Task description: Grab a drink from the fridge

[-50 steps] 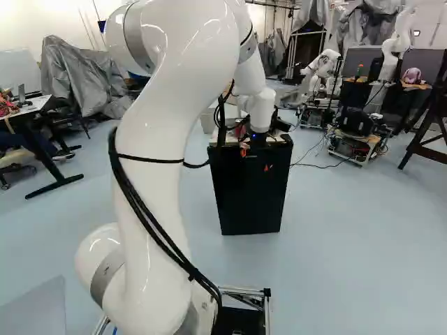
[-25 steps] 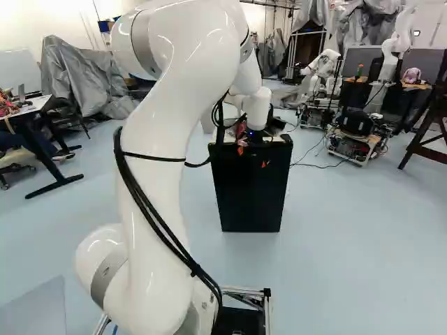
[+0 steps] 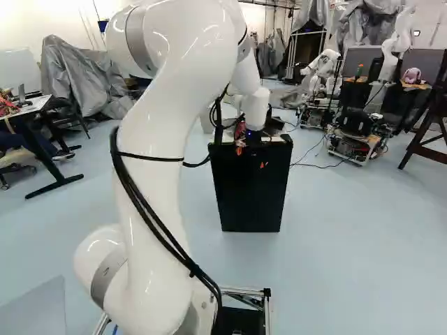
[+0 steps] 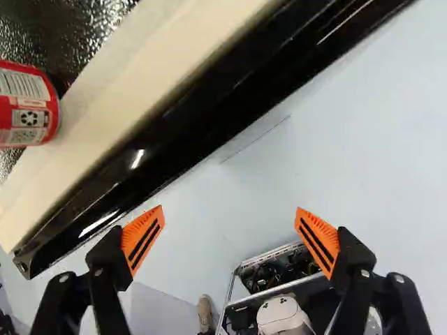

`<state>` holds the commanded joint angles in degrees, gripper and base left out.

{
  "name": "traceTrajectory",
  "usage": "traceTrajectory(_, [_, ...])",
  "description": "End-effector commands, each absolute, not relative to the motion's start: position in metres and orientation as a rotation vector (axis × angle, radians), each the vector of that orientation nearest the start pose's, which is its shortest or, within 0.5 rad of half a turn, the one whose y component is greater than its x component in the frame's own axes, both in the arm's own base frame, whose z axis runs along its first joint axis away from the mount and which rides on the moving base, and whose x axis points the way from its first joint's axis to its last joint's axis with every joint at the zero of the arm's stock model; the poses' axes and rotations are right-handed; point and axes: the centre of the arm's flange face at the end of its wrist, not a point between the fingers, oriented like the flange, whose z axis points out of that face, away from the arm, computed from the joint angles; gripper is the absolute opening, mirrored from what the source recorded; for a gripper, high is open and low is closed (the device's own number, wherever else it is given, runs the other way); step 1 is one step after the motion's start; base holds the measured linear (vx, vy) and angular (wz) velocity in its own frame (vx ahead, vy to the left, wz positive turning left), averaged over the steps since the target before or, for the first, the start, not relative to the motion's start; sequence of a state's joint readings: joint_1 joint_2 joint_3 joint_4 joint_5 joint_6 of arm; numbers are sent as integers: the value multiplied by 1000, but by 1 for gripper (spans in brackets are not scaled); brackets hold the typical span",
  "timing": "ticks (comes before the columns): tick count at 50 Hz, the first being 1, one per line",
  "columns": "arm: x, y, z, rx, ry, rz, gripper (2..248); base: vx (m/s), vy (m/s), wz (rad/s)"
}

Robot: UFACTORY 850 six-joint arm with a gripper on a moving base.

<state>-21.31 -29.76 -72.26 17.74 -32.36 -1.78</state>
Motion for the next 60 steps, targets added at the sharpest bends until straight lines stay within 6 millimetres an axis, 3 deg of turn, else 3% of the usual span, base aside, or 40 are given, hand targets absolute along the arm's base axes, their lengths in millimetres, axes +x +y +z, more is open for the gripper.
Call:
traceTrajectory(15, [551,-203,404,-2861,878,-369,247,0,0,0])
traceTrajectory(36, [528,-197,410,-2905,866,-637,247,0,0,0])
traceTrajectory(60, [507,-175,422,-2933,758,-981,247,0,0,0])
